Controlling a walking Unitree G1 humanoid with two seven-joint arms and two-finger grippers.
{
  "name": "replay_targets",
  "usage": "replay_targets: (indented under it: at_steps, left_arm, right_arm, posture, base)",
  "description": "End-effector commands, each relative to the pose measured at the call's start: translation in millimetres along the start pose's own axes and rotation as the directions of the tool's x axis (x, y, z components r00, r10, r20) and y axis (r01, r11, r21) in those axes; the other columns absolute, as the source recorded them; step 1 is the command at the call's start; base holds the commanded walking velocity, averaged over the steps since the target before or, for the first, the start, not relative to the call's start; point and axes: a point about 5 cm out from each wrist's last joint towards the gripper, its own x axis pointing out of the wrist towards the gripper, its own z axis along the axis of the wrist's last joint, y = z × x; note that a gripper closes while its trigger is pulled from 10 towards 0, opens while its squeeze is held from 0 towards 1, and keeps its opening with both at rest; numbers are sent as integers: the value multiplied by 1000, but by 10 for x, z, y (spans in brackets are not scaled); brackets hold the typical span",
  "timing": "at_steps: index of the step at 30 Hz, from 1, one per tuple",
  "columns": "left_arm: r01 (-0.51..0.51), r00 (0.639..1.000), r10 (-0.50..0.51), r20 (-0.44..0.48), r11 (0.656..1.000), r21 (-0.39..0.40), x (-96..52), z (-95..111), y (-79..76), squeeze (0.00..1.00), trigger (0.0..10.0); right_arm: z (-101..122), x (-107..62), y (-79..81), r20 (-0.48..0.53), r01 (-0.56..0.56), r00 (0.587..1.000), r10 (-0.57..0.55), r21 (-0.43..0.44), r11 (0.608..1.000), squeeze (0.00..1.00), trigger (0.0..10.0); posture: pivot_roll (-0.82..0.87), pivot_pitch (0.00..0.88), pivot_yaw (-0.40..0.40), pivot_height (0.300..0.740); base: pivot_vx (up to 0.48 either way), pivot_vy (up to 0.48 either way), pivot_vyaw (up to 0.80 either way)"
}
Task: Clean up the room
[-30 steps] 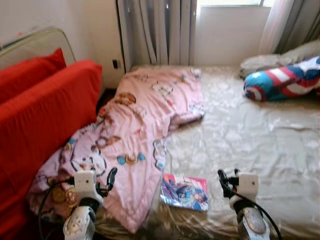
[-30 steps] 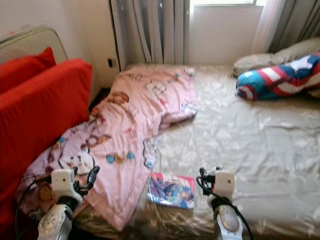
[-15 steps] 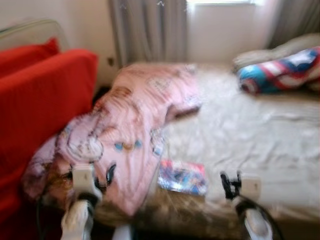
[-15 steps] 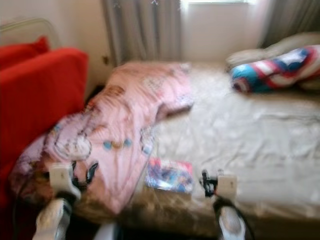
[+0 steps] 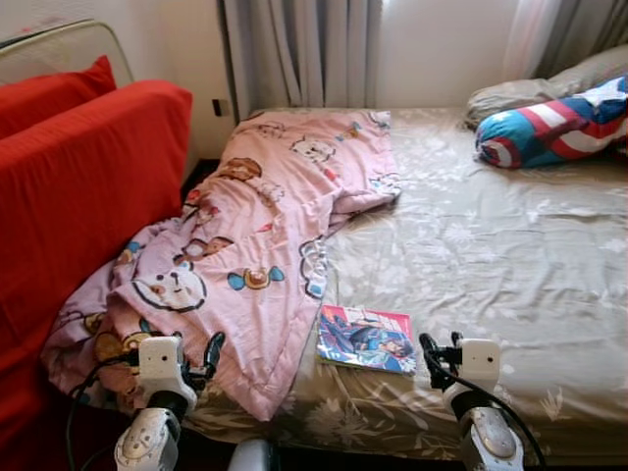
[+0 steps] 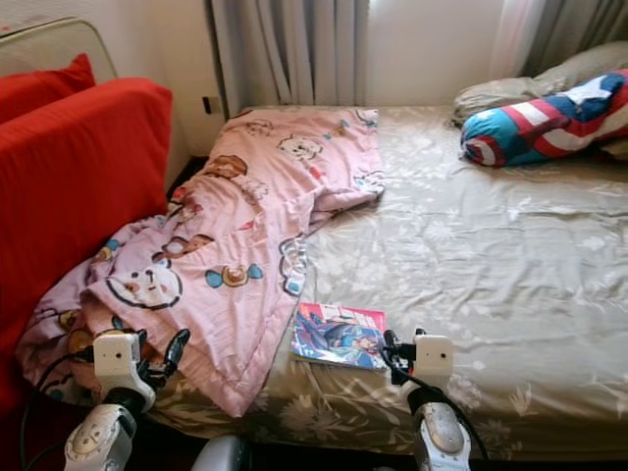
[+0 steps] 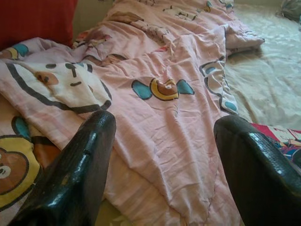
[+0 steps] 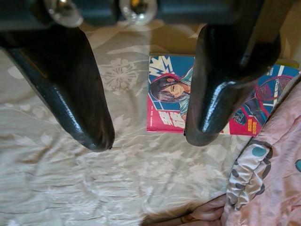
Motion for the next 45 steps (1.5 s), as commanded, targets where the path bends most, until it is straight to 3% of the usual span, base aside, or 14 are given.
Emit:
replay_targets:
  at_steps: [1,37,45]
  left_arm:
    - [-10,1000,10,10,1000,3,9,40,30,0,10000]
    - [-32,999,32,7,999,6,32,94,40,0,10000]
    - [-30,1000,30,1,999,16,25,95,53,0,10000]
  right_arm:
    - [25,29,9,1,7,1000,-7,7,1000,0,10000]
    - [0,65,49,-39,20,999,-20,-1,1000,0,10000]
    - [-76,52,92,-97,-5,995,3,-29,1000,0,10000]
  posture:
    - [-18,0,35,637]
    - [1,8,43,618]
    - [3,16,47,613]
  base:
    - [0,0,0]
    - [0,0,0]
    - [0,0,0]
